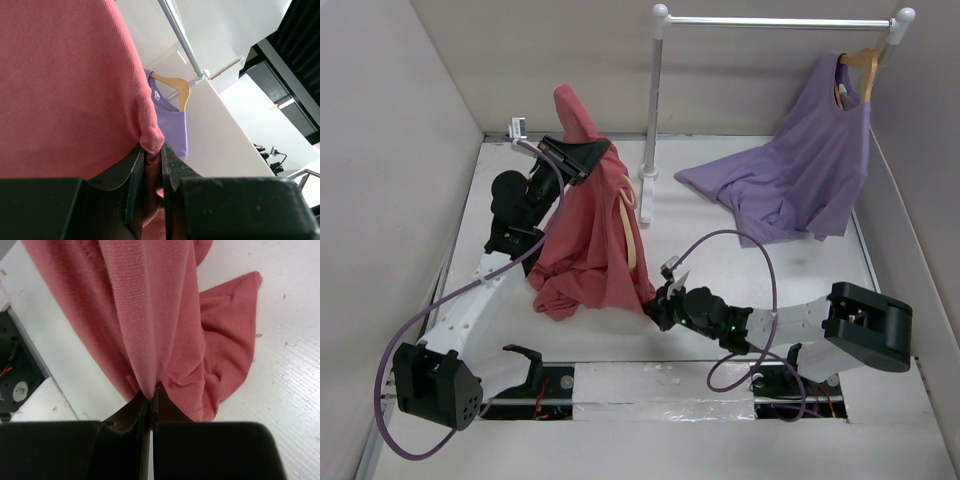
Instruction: Place the t-shirt on the hanger
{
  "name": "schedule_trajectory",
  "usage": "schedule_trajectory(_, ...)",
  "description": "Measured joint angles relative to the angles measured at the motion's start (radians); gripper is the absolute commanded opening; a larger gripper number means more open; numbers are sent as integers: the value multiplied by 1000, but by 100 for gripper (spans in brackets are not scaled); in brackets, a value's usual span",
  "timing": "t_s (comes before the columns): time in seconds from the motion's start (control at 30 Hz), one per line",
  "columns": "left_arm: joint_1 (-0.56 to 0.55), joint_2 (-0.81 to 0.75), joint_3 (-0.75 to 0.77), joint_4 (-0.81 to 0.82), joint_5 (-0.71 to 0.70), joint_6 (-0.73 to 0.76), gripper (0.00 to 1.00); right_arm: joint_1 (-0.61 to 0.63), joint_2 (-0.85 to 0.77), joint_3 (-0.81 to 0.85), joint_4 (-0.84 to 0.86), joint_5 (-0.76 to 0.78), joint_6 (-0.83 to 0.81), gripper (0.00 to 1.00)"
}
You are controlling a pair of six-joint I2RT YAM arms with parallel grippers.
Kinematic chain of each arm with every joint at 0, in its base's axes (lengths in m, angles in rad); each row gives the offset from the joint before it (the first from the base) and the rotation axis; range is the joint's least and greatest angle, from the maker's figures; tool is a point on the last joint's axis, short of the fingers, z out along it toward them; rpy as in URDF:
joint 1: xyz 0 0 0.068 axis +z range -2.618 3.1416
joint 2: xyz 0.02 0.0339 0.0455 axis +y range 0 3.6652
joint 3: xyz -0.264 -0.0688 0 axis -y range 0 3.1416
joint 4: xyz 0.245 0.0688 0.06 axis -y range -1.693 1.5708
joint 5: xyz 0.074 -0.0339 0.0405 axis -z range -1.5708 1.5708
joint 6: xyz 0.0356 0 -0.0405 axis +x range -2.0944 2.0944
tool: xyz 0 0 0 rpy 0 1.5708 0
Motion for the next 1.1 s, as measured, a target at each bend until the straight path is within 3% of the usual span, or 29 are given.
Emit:
schedule_trajectory(0.27, 0, 39, -12, 74, -30, -1, 0, 90, -69, -5, -55, -9, 32, 0)
schedule_trajectory(0.47, -6, 50, -127, 161, -64, 0, 0, 115, -352, 35, -337, 26, 18, 0)
schedule_trajectory(0.63, -16, 15, -264, 195, -76, -10, 0, 119, -495, 148, -470, 101, -24, 0)
schedule_trajectory(0.8, -24, -30, -393, 237, -48, -77, 0, 89, -441, 269, -492, 118, -65, 0)
schedule_trajectory(0.97, -24, -73, -442, 236, -14, -121, 0, 79, -297, 284, -542, 114, -64, 0)
schedule_trajectory(1.0, -24, -84, -447, 237, -10, -128, 0, 79, -281, 277, -555, 107, -60, 3)
schedule_trajectory(1.1, -16, -113, -470, 261, 11, -154, 0, 79, -277, 240, -596, 78, -43, 29)
